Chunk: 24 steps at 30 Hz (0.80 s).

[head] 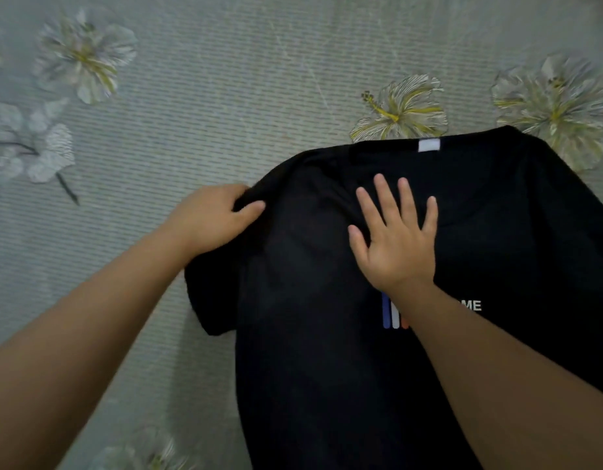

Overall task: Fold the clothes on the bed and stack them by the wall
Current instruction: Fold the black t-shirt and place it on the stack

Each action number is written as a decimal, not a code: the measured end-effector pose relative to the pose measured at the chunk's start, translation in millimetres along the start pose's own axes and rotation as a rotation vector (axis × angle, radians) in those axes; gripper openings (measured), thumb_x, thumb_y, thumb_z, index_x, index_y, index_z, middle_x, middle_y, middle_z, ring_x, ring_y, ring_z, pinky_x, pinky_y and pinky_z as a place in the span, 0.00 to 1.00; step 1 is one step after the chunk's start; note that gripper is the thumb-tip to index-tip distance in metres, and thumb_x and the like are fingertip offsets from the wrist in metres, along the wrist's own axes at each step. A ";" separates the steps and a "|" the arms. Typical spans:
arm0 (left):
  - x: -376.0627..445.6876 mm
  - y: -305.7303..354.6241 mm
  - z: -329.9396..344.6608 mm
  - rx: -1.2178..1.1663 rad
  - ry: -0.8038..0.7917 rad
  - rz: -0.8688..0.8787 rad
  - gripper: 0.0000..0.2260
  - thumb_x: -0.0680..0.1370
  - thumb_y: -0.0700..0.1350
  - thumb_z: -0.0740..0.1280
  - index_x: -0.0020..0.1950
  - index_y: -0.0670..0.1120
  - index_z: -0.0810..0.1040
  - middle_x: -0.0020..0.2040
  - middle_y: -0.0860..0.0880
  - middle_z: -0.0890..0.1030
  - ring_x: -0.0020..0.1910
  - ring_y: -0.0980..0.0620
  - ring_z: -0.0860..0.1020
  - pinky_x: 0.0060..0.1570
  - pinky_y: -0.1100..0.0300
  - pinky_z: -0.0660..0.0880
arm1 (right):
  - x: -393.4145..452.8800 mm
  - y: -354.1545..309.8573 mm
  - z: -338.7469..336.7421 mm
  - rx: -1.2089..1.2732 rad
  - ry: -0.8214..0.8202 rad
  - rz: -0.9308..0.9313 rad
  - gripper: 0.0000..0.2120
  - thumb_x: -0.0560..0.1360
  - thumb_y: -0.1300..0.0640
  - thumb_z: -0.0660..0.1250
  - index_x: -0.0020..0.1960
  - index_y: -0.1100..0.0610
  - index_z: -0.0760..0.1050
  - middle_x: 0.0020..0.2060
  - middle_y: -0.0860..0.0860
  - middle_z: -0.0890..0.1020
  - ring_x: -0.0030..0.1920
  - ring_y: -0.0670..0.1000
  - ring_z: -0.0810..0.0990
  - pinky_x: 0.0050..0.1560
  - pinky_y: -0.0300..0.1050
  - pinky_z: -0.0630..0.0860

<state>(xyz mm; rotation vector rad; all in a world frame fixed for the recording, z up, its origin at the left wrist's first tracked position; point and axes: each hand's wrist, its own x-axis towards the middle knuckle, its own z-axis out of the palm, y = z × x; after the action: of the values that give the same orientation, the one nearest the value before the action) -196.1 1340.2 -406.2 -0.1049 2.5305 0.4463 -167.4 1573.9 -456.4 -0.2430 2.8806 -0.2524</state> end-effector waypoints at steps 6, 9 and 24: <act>-54.2 -37.9 5.3 -0.920 -0.332 -0.269 0.08 0.68 0.38 0.70 0.45 0.47 0.80 0.41 0.52 0.85 0.46 0.53 0.81 0.40 0.66 0.76 | 0.5 -1.6 1.4 -0.029 -0.023 0.016 0.30 0.74 0.41 0.43 0.74 0.49 0.55 0.75 0.49 0.53 0.75 0.55 0.48 0.71 0.59 0.39; -68.8 -46.8 2.5 -1.176 -0.322 -0.186 0.17 0.56 0.50 0.78 0.42 0.47 0.82 0.41 0.50 0.85 0.42 0.51 0.82 0.36 0.65 0.78 | 0.5 -1.4 2.3 -0.040 -0.029 0.016 0.29 0.75 0.42 0.45 0.74 0.49 0.54 0.75 0.49 0.53 0.75 0.54 0.47 0.71 0.59 0.38; -75.5 -44.3 48.7 -0.711 0.495 -0.561 0.16 0.72 0.51 0.70 0.55 0.44 0.73 0.46 0.53 0.74 0.46 0.56 0.73 0.45 0.63 0.68 | 0.5 -4.1 -0.1 -0.048 -0.032 0.028 0.30 0.74 0.43 0.45 0.74 0.50 0.54 0.75 0.50 0.53 0.75 0.55 0.47 0.71 0.59 0.39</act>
<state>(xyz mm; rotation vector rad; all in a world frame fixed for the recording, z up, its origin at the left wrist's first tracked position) -100.1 1313.3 -416.4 -1.2841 2.4962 1.1588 -167.3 1569.8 -455.6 -0.2140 2.8582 -0.1722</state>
